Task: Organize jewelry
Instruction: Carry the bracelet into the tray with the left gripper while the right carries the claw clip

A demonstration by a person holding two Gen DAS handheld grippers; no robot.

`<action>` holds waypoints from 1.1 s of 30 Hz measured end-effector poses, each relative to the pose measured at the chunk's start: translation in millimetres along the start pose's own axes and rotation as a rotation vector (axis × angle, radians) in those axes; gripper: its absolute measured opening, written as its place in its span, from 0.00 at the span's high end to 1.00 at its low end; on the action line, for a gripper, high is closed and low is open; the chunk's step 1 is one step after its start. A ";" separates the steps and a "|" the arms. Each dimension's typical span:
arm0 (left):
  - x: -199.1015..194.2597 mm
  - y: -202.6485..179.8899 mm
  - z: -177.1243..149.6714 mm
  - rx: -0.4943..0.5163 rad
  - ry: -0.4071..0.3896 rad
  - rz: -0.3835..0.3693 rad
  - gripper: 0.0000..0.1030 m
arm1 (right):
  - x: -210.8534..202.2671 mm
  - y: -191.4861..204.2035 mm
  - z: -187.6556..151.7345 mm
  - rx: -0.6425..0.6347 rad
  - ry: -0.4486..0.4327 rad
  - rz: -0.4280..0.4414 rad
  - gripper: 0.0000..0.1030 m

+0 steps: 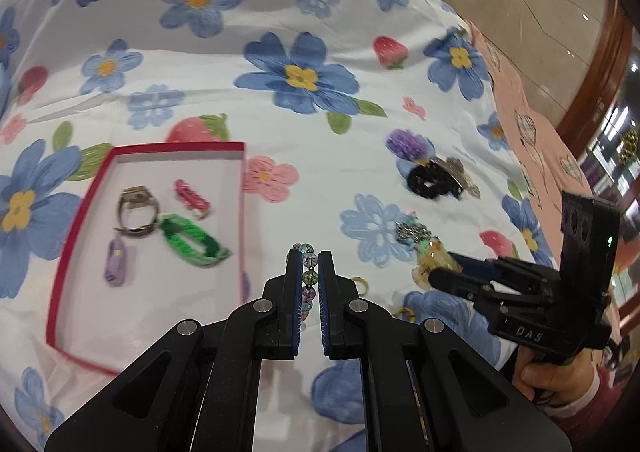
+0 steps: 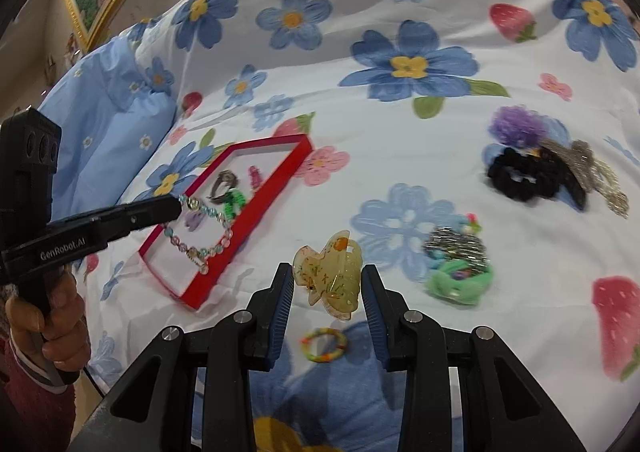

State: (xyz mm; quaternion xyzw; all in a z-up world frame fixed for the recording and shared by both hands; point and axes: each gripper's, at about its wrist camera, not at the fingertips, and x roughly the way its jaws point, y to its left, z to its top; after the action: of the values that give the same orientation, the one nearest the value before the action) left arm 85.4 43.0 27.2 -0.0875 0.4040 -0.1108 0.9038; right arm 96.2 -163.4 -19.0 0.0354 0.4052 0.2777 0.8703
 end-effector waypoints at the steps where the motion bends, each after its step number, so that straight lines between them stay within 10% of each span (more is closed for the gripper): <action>1: -3.7 5.3 0.1 -0.009 -0.008 0.006 0.94 | 2.1 4.4 0.1 -0.007 0.002 0.007 0.66; 33: 9.5 147.9 -17.9 -0.287 0.010 0.092 0.94 | 140.3 128.8 42.2 -0.205 0.153 0.185 0.66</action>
State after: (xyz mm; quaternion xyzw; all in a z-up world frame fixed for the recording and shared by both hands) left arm 97.2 181.1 -28.0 -0.1965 0.4238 -0.0109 0.8841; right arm 140.8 23.9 -50.0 -0.0375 0.4350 0.3985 0.8066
